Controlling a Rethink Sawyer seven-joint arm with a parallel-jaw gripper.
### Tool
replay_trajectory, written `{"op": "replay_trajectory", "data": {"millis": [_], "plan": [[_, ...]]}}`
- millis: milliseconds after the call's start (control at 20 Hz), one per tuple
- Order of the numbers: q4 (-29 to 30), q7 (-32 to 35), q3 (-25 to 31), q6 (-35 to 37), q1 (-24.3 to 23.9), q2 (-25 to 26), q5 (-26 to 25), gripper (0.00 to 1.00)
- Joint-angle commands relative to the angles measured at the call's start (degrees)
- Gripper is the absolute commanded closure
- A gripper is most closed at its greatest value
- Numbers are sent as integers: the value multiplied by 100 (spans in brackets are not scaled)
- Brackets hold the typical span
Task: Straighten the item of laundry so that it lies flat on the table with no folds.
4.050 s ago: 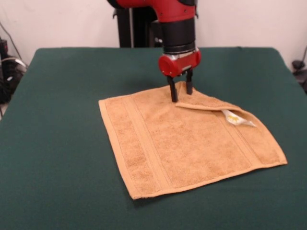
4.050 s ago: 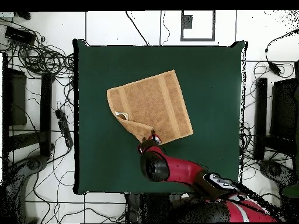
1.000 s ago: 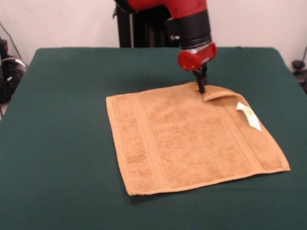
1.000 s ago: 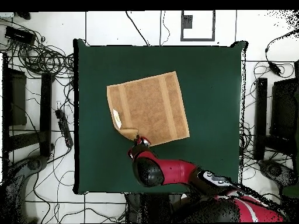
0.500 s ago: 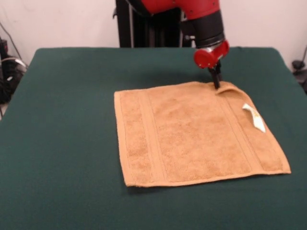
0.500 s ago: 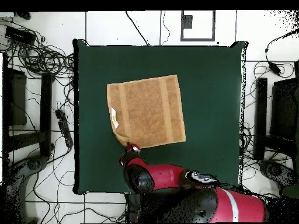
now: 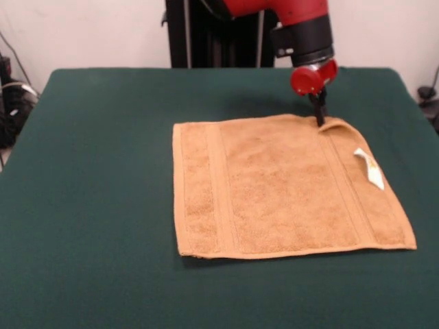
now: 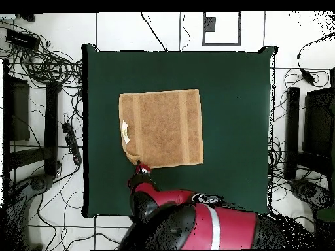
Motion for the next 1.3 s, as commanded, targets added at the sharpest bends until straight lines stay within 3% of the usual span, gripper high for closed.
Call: {"op": "replay_trajectory", "data": {"millis": [50, 250, 550, 600, 1300], "plan": [[-286, 1706, -120, 55, 573, 394, 637, 100], [-354, 1631, -274, 477, 732, 331, 955, 100], [-405, 1535, -289, 790, 772, 282, 1052, 100], [-408, 1517, -276, 857, 770, 265, 1090, 0], [-445, 1328, -300, 1261, 779, 169, 1142, 0]]}}
